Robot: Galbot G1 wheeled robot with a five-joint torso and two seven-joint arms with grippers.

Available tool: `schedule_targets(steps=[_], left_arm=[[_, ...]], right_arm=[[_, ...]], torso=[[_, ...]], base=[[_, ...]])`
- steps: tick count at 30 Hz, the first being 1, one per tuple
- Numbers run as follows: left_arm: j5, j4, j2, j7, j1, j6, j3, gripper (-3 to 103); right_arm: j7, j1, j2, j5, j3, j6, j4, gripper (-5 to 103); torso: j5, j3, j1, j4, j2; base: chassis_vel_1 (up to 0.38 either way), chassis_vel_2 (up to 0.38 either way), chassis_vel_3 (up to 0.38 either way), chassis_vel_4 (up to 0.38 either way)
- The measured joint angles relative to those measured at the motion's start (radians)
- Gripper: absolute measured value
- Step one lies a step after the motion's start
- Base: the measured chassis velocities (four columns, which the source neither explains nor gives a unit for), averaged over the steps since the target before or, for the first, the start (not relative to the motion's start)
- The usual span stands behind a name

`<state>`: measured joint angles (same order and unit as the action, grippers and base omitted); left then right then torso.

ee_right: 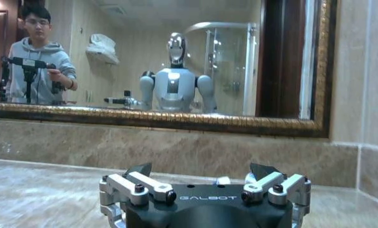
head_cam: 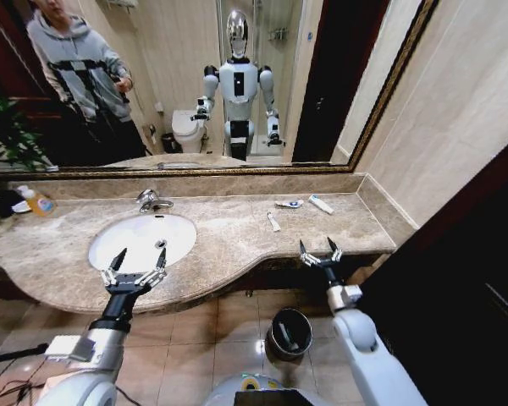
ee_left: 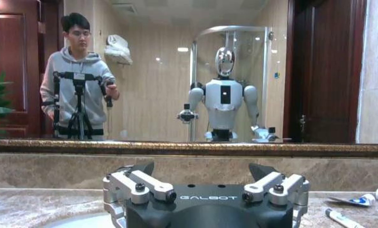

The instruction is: Pick up the trash from the sink and place it in the trash bin.

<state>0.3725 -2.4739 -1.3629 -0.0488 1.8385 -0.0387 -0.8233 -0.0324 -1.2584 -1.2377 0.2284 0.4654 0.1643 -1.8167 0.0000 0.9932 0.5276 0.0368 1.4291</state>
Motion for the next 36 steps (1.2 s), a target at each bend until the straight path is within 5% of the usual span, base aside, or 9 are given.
schedule_targets(steps=[13, 20, 23, 36], left_arm=[[0.000, 0.000, 0.000, 0.000, 0.000, 0.000, 0.000, 100], [0.000, 0.000, 0.000, 0.000, 0.000, 0.000, 0.000, 100], [0.000, 0.000, 0.000, 0.000, 0.000, 0.000, 0.000, 100], [0.000, 0.000, 0.000, 0.000, 0.000, 0.000, 0.000, 100]], right_arm=[[0.011, 0.265, 0.073, 0.051, -0.047, -0.059, 0.201, 100], [0.015, 0.397, 0.091, 0.099, -0.092, -0.141, 0.319, 100], [0.075, 0.496, 0.095, 0.128, -0.126, -0.207, 0.398, 100], [0.129, 0.681, 0.062, 0.099, -0.151, -0.182, 0.653, 100]], torso=[[0.0000, 0.000, 0.000, 0.0000, 0.000], [0.0001, 0.000, 0.000, 0.0001, 0.000], [0.0000, 0.000, 0.000, 0.0000, 0.000], [-0.0002, 0.000, 0.000, 0.0000, 0.000]], base=[[0.000, 0.000, 0.000, 0.000], [0.000, 0.000, 0.000, 0.000], [0.000, 0.000, 0.000, 0.000], [0.000, 0.000, 0.000, 0.000]])
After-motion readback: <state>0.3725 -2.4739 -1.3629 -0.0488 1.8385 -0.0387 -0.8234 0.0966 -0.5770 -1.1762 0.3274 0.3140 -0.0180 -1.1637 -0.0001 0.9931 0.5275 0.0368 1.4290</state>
